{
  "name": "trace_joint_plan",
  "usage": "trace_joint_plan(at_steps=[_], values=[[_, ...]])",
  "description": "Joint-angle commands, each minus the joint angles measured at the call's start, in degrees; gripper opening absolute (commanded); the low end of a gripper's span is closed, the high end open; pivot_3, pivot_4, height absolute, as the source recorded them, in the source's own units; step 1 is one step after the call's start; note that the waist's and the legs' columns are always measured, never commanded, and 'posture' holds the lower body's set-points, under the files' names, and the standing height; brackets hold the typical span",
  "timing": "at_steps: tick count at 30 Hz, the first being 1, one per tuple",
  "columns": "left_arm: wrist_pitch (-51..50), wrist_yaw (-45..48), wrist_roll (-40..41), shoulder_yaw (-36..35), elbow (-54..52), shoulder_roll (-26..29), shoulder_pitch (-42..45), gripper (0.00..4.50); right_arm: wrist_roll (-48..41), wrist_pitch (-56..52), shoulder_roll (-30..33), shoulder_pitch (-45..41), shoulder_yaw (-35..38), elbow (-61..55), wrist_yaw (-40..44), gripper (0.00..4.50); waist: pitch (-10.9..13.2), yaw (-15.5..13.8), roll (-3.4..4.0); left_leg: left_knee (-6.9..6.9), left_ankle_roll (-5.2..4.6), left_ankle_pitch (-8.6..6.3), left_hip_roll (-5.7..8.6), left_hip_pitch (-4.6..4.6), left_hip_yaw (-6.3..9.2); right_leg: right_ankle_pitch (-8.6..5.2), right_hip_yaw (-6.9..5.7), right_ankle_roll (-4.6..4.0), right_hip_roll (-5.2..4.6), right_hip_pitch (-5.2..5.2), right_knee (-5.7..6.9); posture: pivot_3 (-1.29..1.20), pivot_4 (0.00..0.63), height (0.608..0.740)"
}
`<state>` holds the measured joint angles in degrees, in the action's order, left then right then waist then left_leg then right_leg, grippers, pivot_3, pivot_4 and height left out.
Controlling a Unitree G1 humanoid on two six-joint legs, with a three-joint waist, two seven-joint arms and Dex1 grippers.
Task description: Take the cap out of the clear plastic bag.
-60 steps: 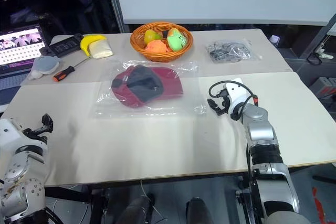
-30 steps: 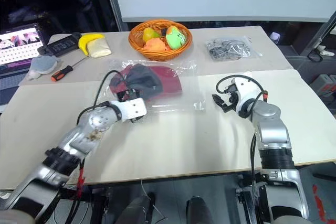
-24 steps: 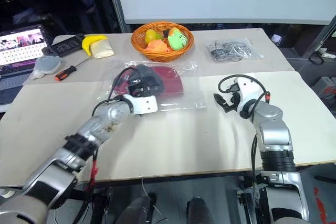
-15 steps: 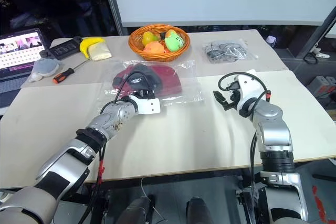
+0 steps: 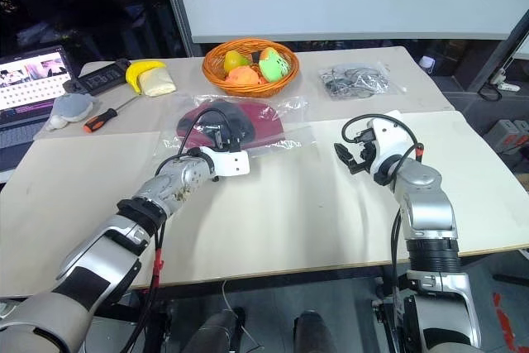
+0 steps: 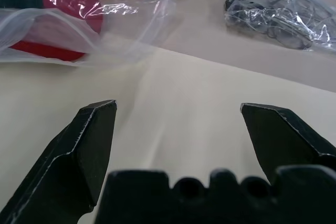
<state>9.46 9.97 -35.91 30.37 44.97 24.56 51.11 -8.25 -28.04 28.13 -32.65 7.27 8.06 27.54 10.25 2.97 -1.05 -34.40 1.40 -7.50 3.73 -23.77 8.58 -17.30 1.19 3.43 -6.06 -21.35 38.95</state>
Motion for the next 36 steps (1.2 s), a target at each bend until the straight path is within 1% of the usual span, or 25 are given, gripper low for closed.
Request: trace_joint_plan(at_steps=[1,3,4,5,7,10,13,16,19,22,24,28,30,31,34,35,36], values=[[14.43,-4.74,-2.14,-0.66,-3.87,9.09,-2.5,0.03,-1.15,-0.05,-0.32,-1.94,0.62,-3.03,-0.57,4.5,0.01,0.7,-0.02,0.04,0.0,0.0,-0.01,-0.02,0.0,0.0,0.02,0.0,0.0,-0.08,-0.01,0.0,0.15,0.74],[24.43,-9.23,-4.09,-0.79,-4.16,14.82,-1.9,0.03,-1.21,0.05,-0.23,-2.15,0.62,-3.07,-0.53,4.5,0.01,1.03,-0.02,0.19,0.0,0.0,-0.01,-0.17,-0.02,0.02,0.13,-0.04,0.0,-0.37,0.01,0.0,0.15,0.74],[28.98,-11.48,-5.52,-0.63,-3.64,17.49,-1.09,0.03,-1.18,0.19,-0.11,-2.16,0.67,-3.02,-0.55,4.5,0.02,1.04,-0.03,0.22,0.01,0.01,-0.01,-0.46,-0.04,0.14,0.18,-0.25,0.01,-0.78,0.09,0.0,0.15,0.74],[31.96,-13.11,-6.51,-0.58,-2.87,19.2,-0.32,0.03,-1.18,0.31,-0.02,-2.14,0.76,-2.99,-0.61,4.5,0.02,0.93,-0.02,0.22,0.03,0.03,-0.01,-0.65,-0.04,0.26,0.18,-0.44,0.01,-0.98,0.11,0.0,0.15,0.74],[38.24,-15.65,-7.57,-0.66,-0.75,21.48,1.44,0.03,-1.18,0.45,0.12,-2.05,0.97,-2.99,-0.8,4.5,0.02,0.44,-0.02,0.24,0.04,0.03,0.08,-0.77,-0.04,0.26,0.16,-0.45,-0.06,-1.04,0.11,0.0,0.15,0.74],[50.02,-23.85,-12.88,0.21,1.41,25.75,5.07,0.03,-1.27,0.2,0.3,-1.46,1.36,-3.93,-1.29,4.5,0.03,-0.59,-0.05,0.22,0.03,0.03,0.33,-0.87,-0.04,0.19,0.15,-0.32,-0.3,-1.02,0.01,0.0,0.15,0.74],[60.43,-33.34,-18.14,0.23,1.52,27.8,7.0,0.03,-1.41,-0.15,0.4,-0.79,1.61,-4.82,-1.81,4.5,0.04,-0.87,-0.05,0.19,0.01,0.02,0.44,-0.95,-0.05,0.14,0.14,-0.21,-0.42,-1.01,-0.04,0.0,0.15,0.74],[63.08,-41.94,-26.22,2.3,0.15,28.49,7.36,0.03,-1.56,-0.55,0.61,-0.2,1.8,-5.64,-2.15,4.5,0.04,-0.92,-0.05,0.19,0.0,0.01,0.45,-0.95,-0.04,0.12,0.12,-0.19,-0.43,-1.01,-0.02,0.0,0.15,0.74],[65.99,-47.29,-32.47,5.41,-0.48,28.28,7.06,0.03,-1.67,-1.14,1.04,0.44,2.26,-6.52,-2.56,4.5,0.04,-0.61,-0.05,0.17,0.0,0.02,0.44,-0.94,-0.05,0.11,0.12,-0.17,-0.41,-1.0,0.03,0.0,0.15,0.74],[66.38,-52.98,-38.6,9.28,-1.01,28.04,7.23,0.03,-1.76,-1.61,1.24,0.94,2.34,-7.19,-2.83,4.5,0.04,-0.43,-0.05,0.16,0.0,0.02,0.44,-0.93,-0.06,0.11,0.11,-0.16,-0.4,-1.01,0.06,0.0,0.15,0.74],[65.79,-57.06,-42.61,12.29,-1.44,27.96,7.35,0.03,-1.88,-1.79,1.3,1.04,2.39,-7.38,-2.99,4.5,0.04,-0.17,-0.05,0.17,-0.01,0.02,0.43,-0.93,-0.07,0.1,0.12,-0.15,-0.4,-1.02,0.08,0.0,0.15,0.74],[59.79,-67.79,-51.62,20.1,2.47,26.55,9.27,0.03,-2.15,-2.61,1.38,1.86,2.85,-8.75,-3.45,4.5,0.04,-0.21,-0.06,0.15,-0.01,0.02,0.44,-0.92,-0.08,0.08,0.12,-0.12,-0.4,-1.02,0.12,0.0,0.15,0.74],[56.59,-71.07,-54.11,22.94,5.61,25.27,10.89,0.69,-2.29,-2.99,1.49,2.33,3.09,-9.44,-3.64,4.5,0.04,-0.35,-0.06,0.11,-0.01,0.02,0.44,-0.93,-0.08,-0.03,0.11,0.07,-0.4,-1.01,0.15,0.0,0.15,0.74],[56.39,-71.49,-54.21,23.77,7.33,24.67,11.76,0.81,-2.34,-3.19,1.51,2.56,3.21,-9.8,-3.77,4.5,0.04,-0.4,-0.07,0.07,-0.01,0.02,0.45,-0.93,-0.08,-0.08,0.1,0.16,-0.4,-1.0,0.17,0.0,0.15,0.74],[53.75,-72.67,-54.93,26.35,12.61,23.11,13.63,1.85,-2.58,-3.76,1.53,2.94,3.43,-10.68,-4.07,4.5,0.04,-0.45,-0.07,0.0,-0.01,0.02,0.45,-0.95,-0.07,-0.11,0.07,0.22,-0.4,-0.98,0.19,0.0,0.15,0.74],[52.93,-73.13,-54.97,26.97,13.98,22.76,14.01,2.14,-2.64,-3.94,1.52,2.98,3.45,-10.91,-4.12,4.5,0.04,-0.45,-0.07,-0.01,-0.01,0.02,0.45,-0.95,-0.07,-0.13,0.07,0.25,-0.4,-0.98,0.19,0.0,0.15,0.74],[51.9,-71.98,-53.81,26.53,16.22,22.25,14.29,2.61,-2.7,-4.11,1.52,2.97,3.41,-11.04,-4.11,4.5,0.04,-0.43,-0.07,-0.01,-0.01,0.02,0.45,-0.94,-0.07,-0.14,0.07,0.26,-0.41,-0.97,0.19,0.0,0.15,0.74]])
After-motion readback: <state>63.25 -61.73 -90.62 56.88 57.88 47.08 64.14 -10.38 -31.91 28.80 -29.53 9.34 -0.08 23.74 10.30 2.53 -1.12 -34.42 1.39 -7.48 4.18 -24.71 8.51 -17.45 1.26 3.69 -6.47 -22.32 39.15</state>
